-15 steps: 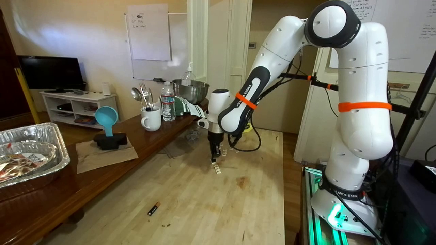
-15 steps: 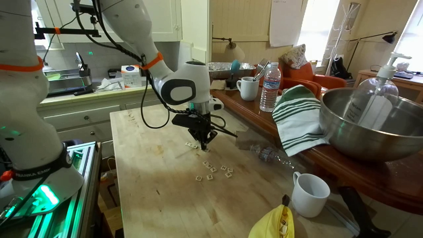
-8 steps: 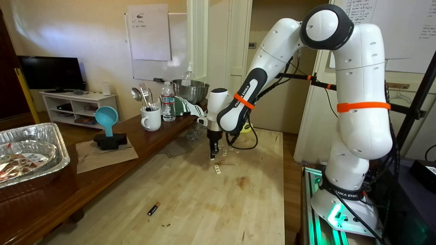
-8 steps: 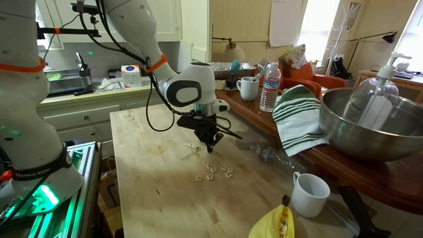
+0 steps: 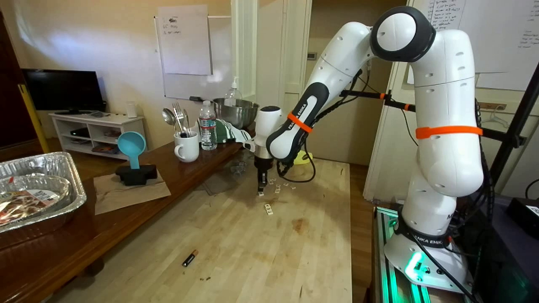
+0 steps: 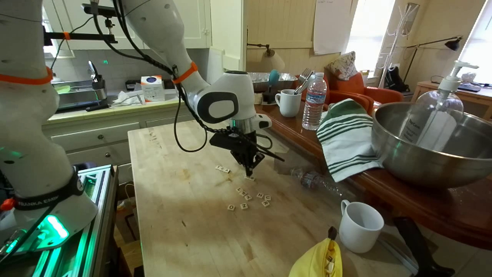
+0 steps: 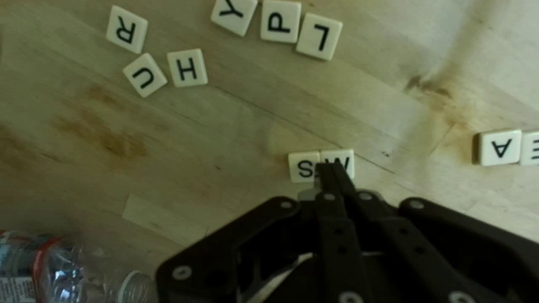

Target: Spell the word 'Tear'.

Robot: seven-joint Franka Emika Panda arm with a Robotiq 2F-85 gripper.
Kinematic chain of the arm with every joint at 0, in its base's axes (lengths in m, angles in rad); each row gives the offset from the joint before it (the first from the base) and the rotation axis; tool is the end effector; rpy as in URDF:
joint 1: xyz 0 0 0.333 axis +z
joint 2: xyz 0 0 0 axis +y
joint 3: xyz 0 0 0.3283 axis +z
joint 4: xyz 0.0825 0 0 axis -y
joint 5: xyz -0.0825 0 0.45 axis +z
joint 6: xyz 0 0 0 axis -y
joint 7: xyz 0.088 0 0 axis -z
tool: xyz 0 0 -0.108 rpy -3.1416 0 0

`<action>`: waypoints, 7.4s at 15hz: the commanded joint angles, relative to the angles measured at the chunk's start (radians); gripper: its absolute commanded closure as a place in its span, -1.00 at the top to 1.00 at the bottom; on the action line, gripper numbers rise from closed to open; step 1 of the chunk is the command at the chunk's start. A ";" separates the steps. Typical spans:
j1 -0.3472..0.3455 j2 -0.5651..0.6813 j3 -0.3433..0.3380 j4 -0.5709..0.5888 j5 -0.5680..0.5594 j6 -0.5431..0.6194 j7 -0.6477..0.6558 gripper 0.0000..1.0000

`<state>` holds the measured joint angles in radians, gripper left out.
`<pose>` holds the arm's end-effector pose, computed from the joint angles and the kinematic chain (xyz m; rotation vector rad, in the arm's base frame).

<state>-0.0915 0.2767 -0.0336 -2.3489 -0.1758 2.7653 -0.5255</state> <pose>0.5609 -0.0638 0.1806 2.8949 0.8346 0.1574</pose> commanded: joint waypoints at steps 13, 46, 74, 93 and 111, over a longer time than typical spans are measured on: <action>-0.045 -0.084 -0.102 0.022 -0.002 -0.076 0.252 -1.00; -0.179 0.133 -0.049 0.152 0.167 0.020 0.223 -1.00; -0.180 0.090 -0.048 0.103 0.158 0.000 0.215 -1.00; -0.235 0.194 0.030 0.177 0.223 0.114 0.179 -1.00; -0.241 0.206 0.154 0.178 0.241 0.068 0.091 -1.00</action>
<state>-0.3159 0.4401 0.0769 -2.1575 0.0291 2.8449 -0.3877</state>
